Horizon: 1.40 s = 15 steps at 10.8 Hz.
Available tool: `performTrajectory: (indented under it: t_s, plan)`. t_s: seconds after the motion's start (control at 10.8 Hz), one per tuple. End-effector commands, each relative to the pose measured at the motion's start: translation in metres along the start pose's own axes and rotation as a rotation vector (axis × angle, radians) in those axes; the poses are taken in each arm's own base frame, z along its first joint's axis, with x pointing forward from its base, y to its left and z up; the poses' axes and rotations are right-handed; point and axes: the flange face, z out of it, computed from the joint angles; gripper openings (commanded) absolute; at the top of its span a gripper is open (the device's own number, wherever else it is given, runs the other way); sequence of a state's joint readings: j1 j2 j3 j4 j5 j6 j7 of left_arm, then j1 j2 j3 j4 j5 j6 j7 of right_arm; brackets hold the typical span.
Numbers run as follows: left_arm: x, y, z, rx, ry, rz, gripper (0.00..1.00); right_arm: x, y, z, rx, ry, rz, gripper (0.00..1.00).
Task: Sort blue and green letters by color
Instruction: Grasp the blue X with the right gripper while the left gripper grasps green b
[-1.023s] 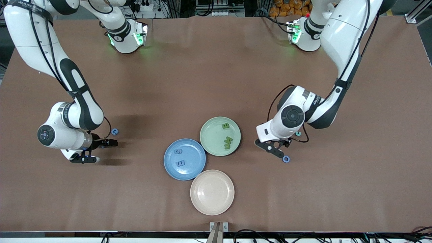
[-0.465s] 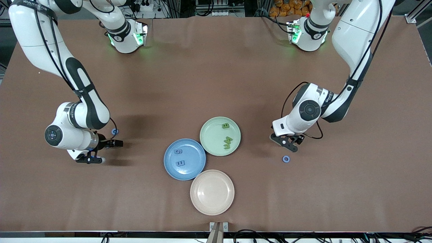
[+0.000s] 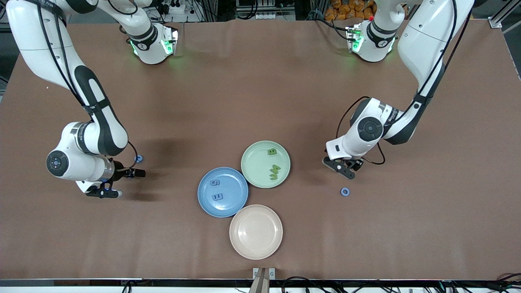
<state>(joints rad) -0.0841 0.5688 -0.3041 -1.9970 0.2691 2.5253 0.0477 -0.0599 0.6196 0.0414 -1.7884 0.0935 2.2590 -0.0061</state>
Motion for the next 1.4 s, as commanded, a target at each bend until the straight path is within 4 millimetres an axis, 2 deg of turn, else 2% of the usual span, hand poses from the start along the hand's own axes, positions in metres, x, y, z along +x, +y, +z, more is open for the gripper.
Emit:
performTrajectory:
  t_s: [0.0,0.19,0.37,0.56,0.74,0.84,1.02,1.21,1.3]
  plan:
    - [-0.006,0.004,0.0,0.012,0.015,0.014,0.7,-0.003,0.01,-0.001,0.002,0.003,0.031,1.0]
    - [-0.005,0.004,0.003,0.009,0.016,0.014,0.67,0.001,0.018,0.001,0.003,0.03,0.043,1.0]
    - [-0.002,0.004,0.006,0.005,0.025,0.012,0.58,0.001,0.022,0.004,0.003,0.029,0.046,1.0]
    - [0.001,0.007,0.005,0.005,0.036,0.012,0.41,0.001,0.023,0.012,0.002,0.017,0.037,1.0]
    - [0.004,0.005,0.002,0.007,0.041,0.007,0.08,-0.001,0.023,0.017,0.004,0.005,0.039,1.0]
    - [0.006,0.001,-0.004,0.009,0.054,-0.015,0.0,-0.001,0.023,0.019,0.003,0.002,0.037,1.0]
    - [0.016,-0.005,-0.039,0.023,0.105,-0.133,0.0,-0.001,0.024,0.023,0.002,-0.004,0.037,1.0]
    - [0.038,0.02,-0.072,0.009,0.13,-0.243,0.0,-0.001,0.025,0.027,0.0,-0.009,0.034,1.0]
    - [0.052,0.039,-0.086,-0.009,0.137,-0.304,0.0,-0.001,0.025,0.026,-0.009,-0.006,-0.005,0.81]
